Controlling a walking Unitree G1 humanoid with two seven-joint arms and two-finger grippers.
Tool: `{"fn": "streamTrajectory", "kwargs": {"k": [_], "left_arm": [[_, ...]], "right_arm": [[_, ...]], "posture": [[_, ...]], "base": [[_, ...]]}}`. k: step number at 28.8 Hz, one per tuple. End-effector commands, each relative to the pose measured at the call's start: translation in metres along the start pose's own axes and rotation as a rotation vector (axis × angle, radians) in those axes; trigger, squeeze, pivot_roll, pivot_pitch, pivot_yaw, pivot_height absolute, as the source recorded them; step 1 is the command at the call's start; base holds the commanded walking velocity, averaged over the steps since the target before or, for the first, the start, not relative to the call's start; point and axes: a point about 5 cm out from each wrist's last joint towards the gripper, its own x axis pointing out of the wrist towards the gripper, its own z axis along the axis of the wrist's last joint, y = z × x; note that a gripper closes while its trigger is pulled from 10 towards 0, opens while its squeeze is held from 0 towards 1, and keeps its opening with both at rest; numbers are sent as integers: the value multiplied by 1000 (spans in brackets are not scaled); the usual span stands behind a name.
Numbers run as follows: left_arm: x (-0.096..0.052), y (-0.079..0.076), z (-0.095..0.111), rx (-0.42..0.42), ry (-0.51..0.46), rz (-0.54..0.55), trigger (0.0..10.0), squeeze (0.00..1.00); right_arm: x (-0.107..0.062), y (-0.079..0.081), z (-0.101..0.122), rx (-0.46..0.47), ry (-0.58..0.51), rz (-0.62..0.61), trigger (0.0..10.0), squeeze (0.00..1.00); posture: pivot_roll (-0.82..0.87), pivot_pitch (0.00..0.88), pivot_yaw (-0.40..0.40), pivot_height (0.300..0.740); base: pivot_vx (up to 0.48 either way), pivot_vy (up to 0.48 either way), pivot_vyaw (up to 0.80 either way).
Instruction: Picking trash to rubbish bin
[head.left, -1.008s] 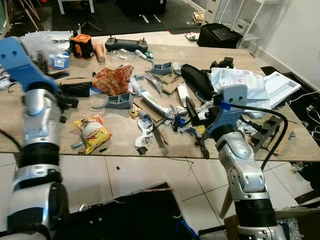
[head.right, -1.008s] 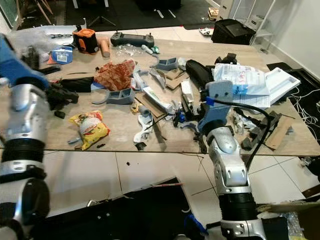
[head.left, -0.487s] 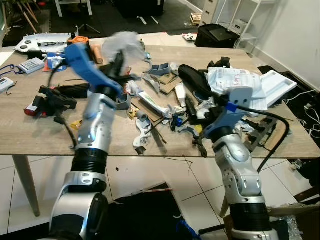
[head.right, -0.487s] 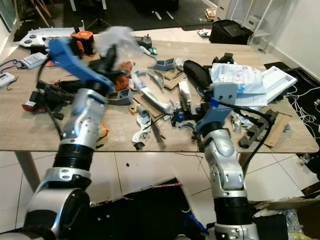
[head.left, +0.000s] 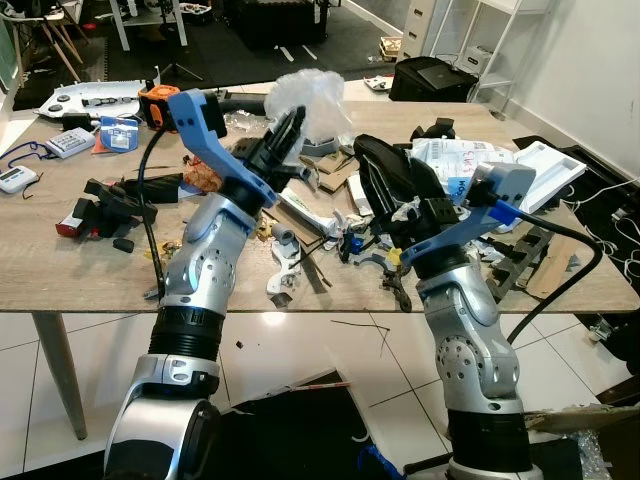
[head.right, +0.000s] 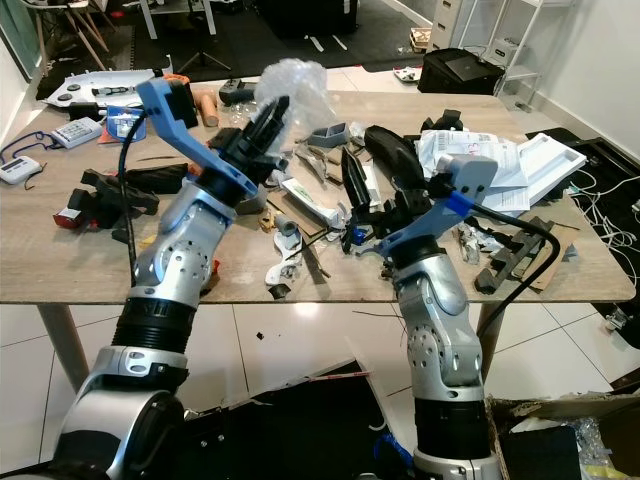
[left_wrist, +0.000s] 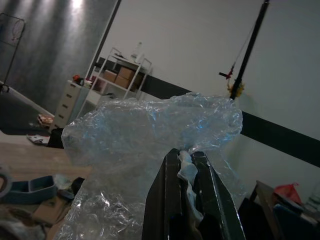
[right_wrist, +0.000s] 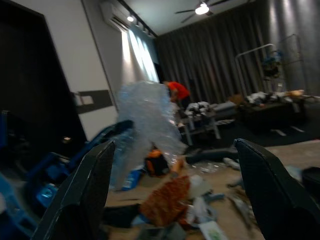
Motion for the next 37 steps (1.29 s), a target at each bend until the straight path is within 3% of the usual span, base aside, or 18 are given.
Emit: {"fn": "streamTrajectory", "kwargs": {"k": [1, 9, 10, 14, 28, 29, 30, 31, 37], "left_arm": [[-3, -3, -3, 4, 19, -25, 0, 0], [-7, -22, -14, 15, 102, -171, 0, 0], [-9, -26, -18, 44, 131, -211, 0, 0], [-11, -31, -20, 67, 157, -253, 0, 0], [-15, -42, -22, 151, 196, -339, 0, 0], [-15, -43, -23, 156, 199, -345, 0, 0], [-15, -43, -23, 156, 199, -345, 0, 0], [-15, -43, -23, 162, 203, -352, 0, 0], [-15, -43, -23, 171, 209, -359, 0, 0]], "right_arm": [[1, 6, 4, 21, -17, 38, 10000, 1000], [9, 11, 7, 242, -23, 32, 10000, 961], [10, 9, 10, 328, -43, 21, 10000, 0], [10, 8, 12, 386, -51, 7, 10000, 0], [8, -4, 6, 386, 20, -81, 10000, 0], [8, -4, 5, 386, 26, -82, 4745, 0], [8, -4, 5, 386, 26, -82, 4745, 0], [7, -5, 4, 390, 30, -87, 0, 0], [7, -6, 4, 400, 22, -98, 0, 0]], "posture": [[-30, 62, 5, 740], [-23, 66, 2, 740], [-23, 66, 2, 740], [-22, 72, 4, 740], [-20, 84, 4, 740], [-20, 84, 4, 740], [-20, 84, 4, 740], [-17, 89, 4, 740], [-14, 93, 4, 740]], "base": [[0, 0, 0], [0, 0, 0], [0, 0, 0], [0, 0, 0], [0, 0, 0], [0, 0, 0], [0, 0, 0], [0, 0, 0], [0, 0, 0]]}}
